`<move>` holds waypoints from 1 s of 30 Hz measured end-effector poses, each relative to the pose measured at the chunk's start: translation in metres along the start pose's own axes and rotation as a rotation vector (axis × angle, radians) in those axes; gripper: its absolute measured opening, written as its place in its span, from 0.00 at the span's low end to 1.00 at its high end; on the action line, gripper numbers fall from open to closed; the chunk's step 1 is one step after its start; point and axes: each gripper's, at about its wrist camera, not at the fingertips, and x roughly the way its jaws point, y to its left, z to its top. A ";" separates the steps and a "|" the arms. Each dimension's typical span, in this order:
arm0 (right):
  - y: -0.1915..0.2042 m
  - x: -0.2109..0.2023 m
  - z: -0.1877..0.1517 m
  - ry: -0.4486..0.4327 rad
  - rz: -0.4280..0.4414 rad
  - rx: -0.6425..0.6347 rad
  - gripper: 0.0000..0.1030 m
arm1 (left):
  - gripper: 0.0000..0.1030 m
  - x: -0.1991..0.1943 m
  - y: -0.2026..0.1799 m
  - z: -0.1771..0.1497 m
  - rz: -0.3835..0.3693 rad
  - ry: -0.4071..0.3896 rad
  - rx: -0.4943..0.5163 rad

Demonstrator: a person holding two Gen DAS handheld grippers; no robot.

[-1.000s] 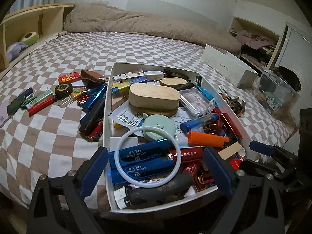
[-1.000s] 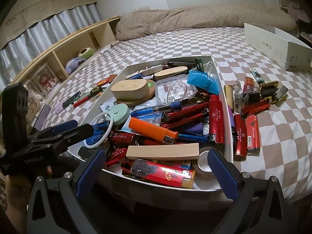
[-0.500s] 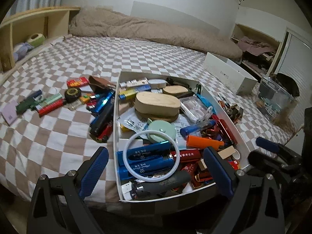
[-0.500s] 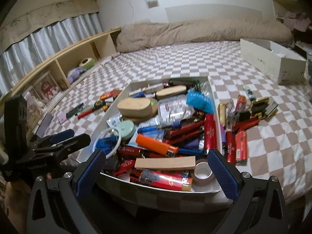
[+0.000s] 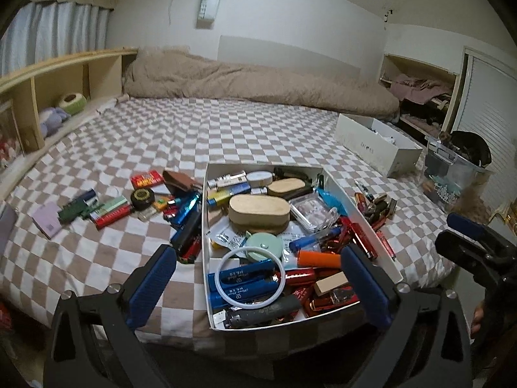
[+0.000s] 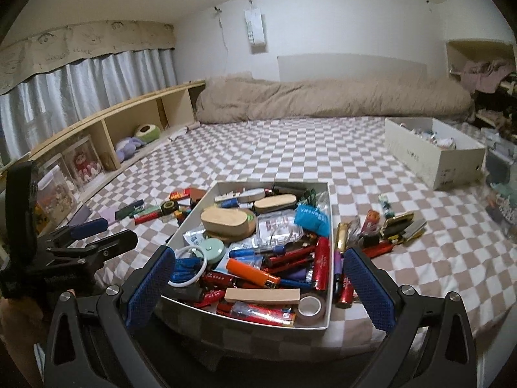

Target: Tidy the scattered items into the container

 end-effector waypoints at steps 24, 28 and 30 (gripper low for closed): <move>-0.010 -0.059 -0.008 -0.075 -0.105 -0.034 1.00 | 1.00 -0.063 -0.025 -0.003 0.031 -0.085 0.049; -0.009 -0.065 -0.010 -0.082 -0.114 -0.036 1.00 | 1.00 -0.068 -0.028 -0.005 0.050 -0.091 0.063; -0.009 -0.067 -0.011 -0.082 -0.120 -0.037 1.00 | 1.00 -0.068 -0.030 -0.007 0.070 -0.083 0.071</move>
